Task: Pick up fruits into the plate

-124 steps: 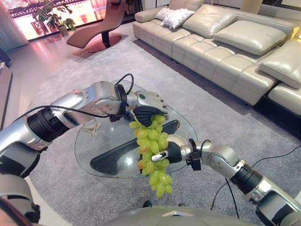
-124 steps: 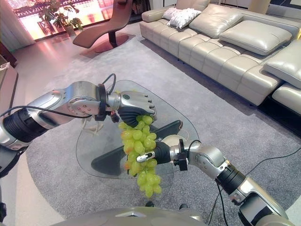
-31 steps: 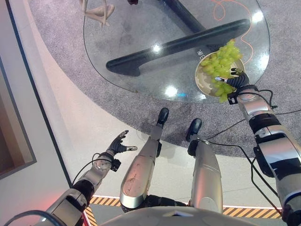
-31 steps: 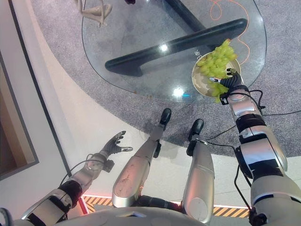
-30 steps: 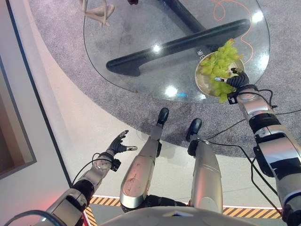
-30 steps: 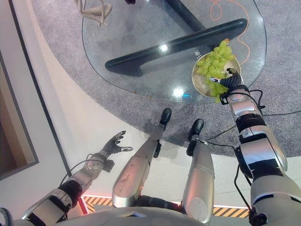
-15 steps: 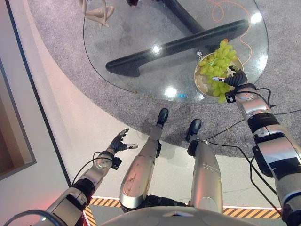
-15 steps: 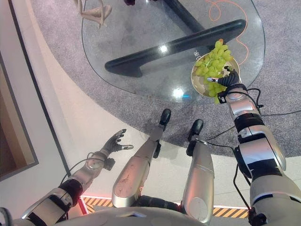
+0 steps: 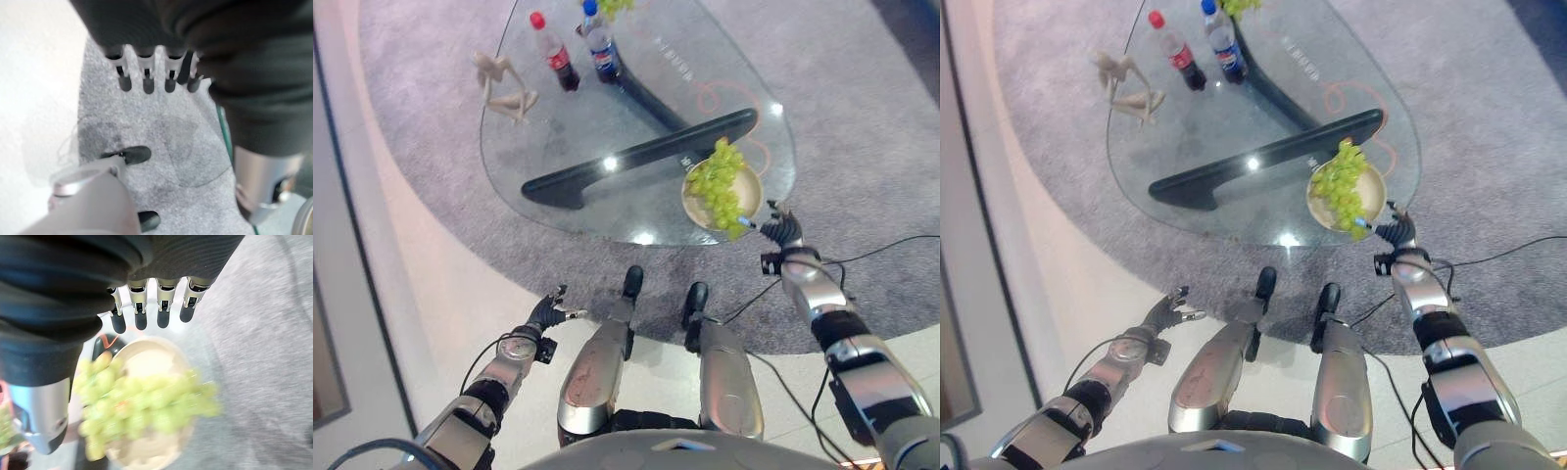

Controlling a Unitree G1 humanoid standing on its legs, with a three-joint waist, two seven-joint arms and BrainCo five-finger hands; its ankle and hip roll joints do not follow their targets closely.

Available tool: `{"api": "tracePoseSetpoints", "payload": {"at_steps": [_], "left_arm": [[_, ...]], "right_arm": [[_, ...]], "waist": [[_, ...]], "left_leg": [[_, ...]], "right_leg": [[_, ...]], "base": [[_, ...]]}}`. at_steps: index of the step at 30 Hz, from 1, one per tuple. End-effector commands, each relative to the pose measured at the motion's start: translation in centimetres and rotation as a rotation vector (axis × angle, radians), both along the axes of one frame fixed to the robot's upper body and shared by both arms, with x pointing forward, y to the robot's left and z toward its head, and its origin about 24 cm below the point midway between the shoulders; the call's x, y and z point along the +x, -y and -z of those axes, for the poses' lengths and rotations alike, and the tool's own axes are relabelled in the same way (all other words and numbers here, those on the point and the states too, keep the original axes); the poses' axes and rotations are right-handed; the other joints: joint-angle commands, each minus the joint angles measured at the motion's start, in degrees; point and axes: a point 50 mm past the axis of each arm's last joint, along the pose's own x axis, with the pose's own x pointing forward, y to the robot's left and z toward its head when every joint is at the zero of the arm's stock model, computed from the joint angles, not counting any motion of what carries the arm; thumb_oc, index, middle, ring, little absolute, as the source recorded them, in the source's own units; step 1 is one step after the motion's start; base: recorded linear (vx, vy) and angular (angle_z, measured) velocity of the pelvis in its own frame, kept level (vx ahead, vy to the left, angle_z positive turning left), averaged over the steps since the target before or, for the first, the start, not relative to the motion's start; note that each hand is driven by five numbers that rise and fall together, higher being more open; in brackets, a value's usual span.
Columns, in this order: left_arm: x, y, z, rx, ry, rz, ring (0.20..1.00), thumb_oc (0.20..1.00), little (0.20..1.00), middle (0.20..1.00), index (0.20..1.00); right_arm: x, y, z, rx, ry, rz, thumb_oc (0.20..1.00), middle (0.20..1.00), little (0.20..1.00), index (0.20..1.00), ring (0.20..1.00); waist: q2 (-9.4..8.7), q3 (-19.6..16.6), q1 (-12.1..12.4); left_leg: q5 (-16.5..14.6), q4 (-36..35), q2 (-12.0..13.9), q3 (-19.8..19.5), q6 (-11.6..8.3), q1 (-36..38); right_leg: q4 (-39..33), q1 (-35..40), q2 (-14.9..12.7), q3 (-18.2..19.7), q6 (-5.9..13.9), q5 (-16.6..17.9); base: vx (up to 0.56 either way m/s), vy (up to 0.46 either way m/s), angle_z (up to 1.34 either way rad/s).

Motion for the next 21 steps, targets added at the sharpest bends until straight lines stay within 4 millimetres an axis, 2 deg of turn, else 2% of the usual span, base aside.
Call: {"api": "tracePoseSetpoints", "payload": {"at_steps": [1, 6, 8, 9, 14, 19, 21], "left_arm": [[-3.3, -0.3, 2.3, -0.072, -0.124, -0.073, 1.000, 1.000, 1.000, 1.000, 1.000], [-6.6, -0.5, 4.1, -0.057, -0.252, -0.086, 1.000, 1.000, 1.000, 1.000, 1.000], [-7.9, -0.5, 4.8, -0.054, -0.305, -0.098, 1.000, 1.000, 1.000, 1.000, 1.000], [-8.8, -0.4, 5.2, -0.075, -0.336, -0.105, 1.000, 1.000, 1.000, 1.000, 1.000], [-11.2, -0.1, 6.2, -0.062, -0.444, -0.086, 1.000, 1.000, 1.000, 1.000, 1.000], [-13.6, 0.0, 7.0, -0.071, -0.563, -0.089, 1.000, 1.000, 1.000, 1.000, 1.000], [-14.2, 0.0, 7.2, -0.079, -0.591, -0.110, 1.000, 1.000, 1.000, 1.000, 1.000]], "right_arm": [[-3.3, 0.5, 3.3, 0.153, -0.032, 0.005, 1.000, 1.000, 1.000, 1.000, 1.000], [-10.1, -0.2, 9.7, 0.304, -0.246, 0.063, 1.000, 1.000, 1.000, 1.000, 1.000], [-12.3, -0.5, 11.3, 0.361, -0.311, 0.094, 1.000, 1.000, 1.000, 1.000, 1.000], [-14.1, -0.9, 12.5, 0.400, -0.371, 0.117, 1.000, 1.000, 1.000, 1.000, 1.000], [-19.0, -2.1, 15.1, 0.437, -0.557, 0.142, 1.000, 1.000, 1.000, 1.000, 1.000], [-21.8, -2.7, 16.2, 0.417, -0.697, 0.153, 1.000, 1.000, 1.000, 1.000, 1.000], [-22.1, -2.8, 16.3, 0.419, -0.710, 0.155, 1.000, 1.000, 1.000, 1.000, 1.000]], "waist": [[-2.05, -9.46, -1.12], [-2.74, -15.37, -2.63], [-2.69, -17.15, -3.10], [-2.60, -18.47, -3.58], [-1.87, -20.90, -4.97], [-1.14, -22.24, -5.98], [-0.96, -22.53, -6.25]], "left_leg": [[-11.84, 4.06, -1.42, 7.49, 1.33, 4.57], [-12.07, 1.25, -1.04, 8.52, 1.62, 9.91], [-12.24, 0.58, -0.99, 9.05, 1.81, 11.41], [-12.41, -0.12, -0.91, 9.59, 1.92, 12.75], [-13.10, -2.27, -0.73, 10.80, 2.46, 16.49], [-13.88, -2.81, -0.63, 11.48, 2.81, 18.51], [-14.16, -2.83, -0.67, 11.56, 2.96, 19.05]], "right_leg": [[-6.97, 5.26, -0.11, 2.57, 3.20, 1.63], [-9.37, 10.59, 0.82, 3.92, 2.96, 1.36], [-9.93, 12.01, 1.09, 4.45, 2.89, 1.26], [-10.56, 13.24, 1.41, 5.02, 2.80, 1.19], [-11.70, 16.39, 2.25, 6.39, 2.45, 0.44], [-12.77, 18.20, 2.64, 7.89, 2.24, 0.36], [-13.02, 18.69, 2.79, 8.44, 2.16, 0.34]], "base": [[0.14, -0.055, -0.03], [0.17, -0.048, -0.03], [0.15, -0.019, -0.09], [0.11, -0.004, -0.11], [0.04, -0.008, -0.13], [0.02, -0.003, -0.19], [0.02, -0.005, -0.30]]}}
